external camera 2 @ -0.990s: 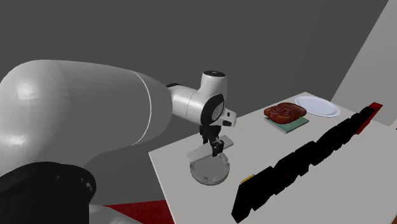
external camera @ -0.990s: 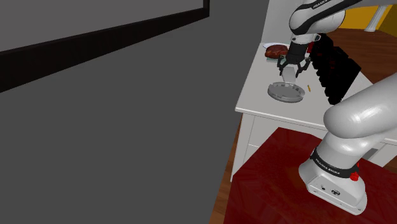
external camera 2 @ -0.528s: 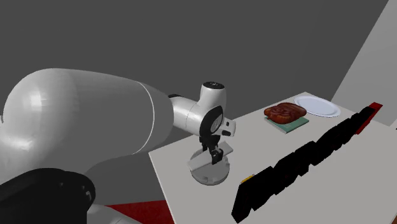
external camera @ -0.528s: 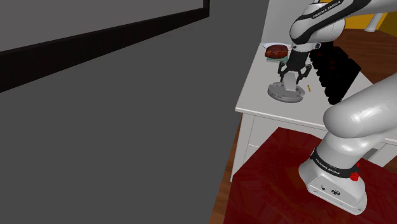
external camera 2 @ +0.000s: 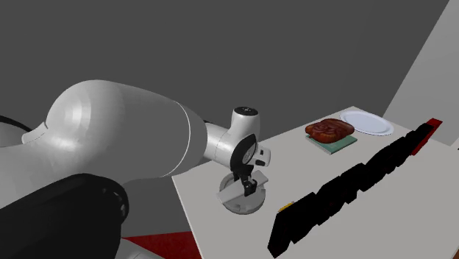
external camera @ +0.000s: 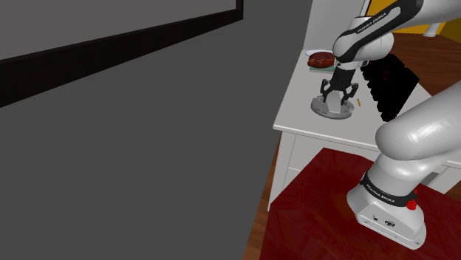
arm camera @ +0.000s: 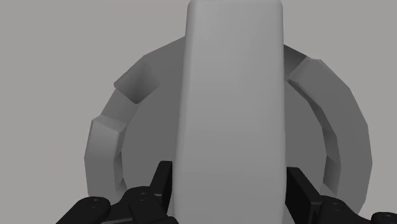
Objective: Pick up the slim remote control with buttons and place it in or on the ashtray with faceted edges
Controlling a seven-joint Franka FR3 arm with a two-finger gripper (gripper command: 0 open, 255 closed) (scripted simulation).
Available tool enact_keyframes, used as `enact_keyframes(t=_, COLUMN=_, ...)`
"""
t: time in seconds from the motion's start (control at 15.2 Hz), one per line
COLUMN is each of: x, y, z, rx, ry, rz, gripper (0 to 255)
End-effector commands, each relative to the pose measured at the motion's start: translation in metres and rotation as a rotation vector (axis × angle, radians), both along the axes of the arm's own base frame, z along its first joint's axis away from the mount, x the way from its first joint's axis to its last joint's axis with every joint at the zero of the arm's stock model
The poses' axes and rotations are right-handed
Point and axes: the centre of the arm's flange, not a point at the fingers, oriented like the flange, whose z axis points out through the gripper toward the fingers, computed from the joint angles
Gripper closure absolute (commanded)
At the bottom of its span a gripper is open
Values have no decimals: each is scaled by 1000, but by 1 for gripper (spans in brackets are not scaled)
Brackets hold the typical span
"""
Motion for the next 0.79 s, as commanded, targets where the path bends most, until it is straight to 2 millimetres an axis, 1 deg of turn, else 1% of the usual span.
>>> enact_keyframes(t=0.0, x=0, y=0, z=-3, rx=-1, ry=-1, rz=0, gripper=255)
enact_keyframes(t=0.33, x=0, y=0, z=-3, rx=-1, ry=-1, rz=0, gripper=255)
enact_keyframes(t=0.4, x=0, y=0, z=-3, rx=-1, ry=-1, rz=0, gripper=0)
enact_keyframes(t=0.73, x=0, y=0, z=-3, rx=-1, ry=-1, rz=0, gripper=0)
